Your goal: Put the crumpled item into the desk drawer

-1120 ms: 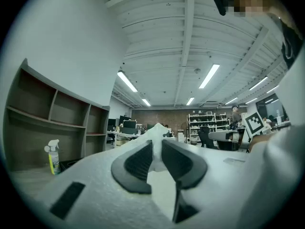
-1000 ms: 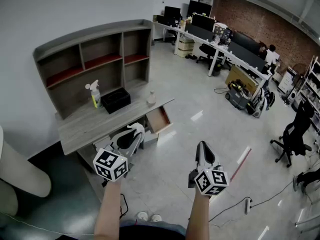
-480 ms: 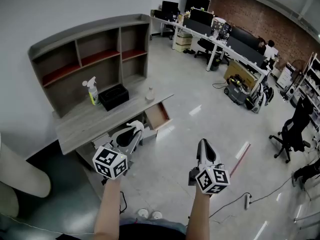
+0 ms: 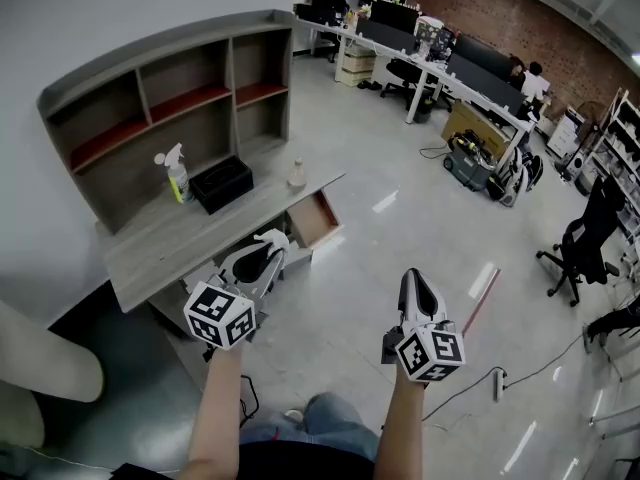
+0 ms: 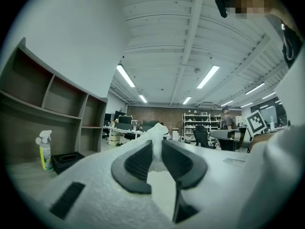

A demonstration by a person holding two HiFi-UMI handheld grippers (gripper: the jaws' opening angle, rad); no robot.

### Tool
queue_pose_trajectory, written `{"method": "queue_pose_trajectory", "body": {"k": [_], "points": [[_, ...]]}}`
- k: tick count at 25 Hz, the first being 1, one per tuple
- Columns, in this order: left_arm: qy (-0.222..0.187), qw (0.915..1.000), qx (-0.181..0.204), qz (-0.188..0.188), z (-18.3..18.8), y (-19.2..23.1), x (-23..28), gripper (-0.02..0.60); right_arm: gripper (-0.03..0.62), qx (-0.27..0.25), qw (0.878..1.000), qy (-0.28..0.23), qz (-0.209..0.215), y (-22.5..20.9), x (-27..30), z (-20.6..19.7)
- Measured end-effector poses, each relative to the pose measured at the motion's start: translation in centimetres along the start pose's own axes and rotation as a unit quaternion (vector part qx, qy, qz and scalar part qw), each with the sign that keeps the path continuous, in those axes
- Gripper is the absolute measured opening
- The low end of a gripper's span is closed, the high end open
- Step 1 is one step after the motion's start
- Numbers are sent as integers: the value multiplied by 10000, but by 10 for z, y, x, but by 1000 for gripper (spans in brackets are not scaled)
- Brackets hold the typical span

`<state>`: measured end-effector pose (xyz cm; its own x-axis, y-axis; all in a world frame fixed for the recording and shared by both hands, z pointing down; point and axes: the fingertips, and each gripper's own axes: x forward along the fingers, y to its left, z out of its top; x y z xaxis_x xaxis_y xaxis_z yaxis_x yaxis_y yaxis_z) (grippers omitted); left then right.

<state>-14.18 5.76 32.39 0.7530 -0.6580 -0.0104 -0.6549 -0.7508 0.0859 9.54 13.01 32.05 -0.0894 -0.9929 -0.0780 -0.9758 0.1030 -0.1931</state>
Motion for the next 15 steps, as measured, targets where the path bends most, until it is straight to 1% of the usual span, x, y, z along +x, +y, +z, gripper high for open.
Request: {"method": "queue_pose_trajectory", "body": {"k": [3,7,11,15], "points": [[1,10000,-78,-13,-3,10,10,66,12,-5,10000,-8,-96,-8,9,2],[10,10000,-66,-57,-7,23,32,66,12,-26,9999,-77,-140,-19,32,4],[-3,10000,10,21,-8,41,56,66,12,-11,9999,-139,-16,-30,67,1],[-37,9997,64,252,-8,64,90,66,12,47,9996,-207,188,-52,116,0]]}}
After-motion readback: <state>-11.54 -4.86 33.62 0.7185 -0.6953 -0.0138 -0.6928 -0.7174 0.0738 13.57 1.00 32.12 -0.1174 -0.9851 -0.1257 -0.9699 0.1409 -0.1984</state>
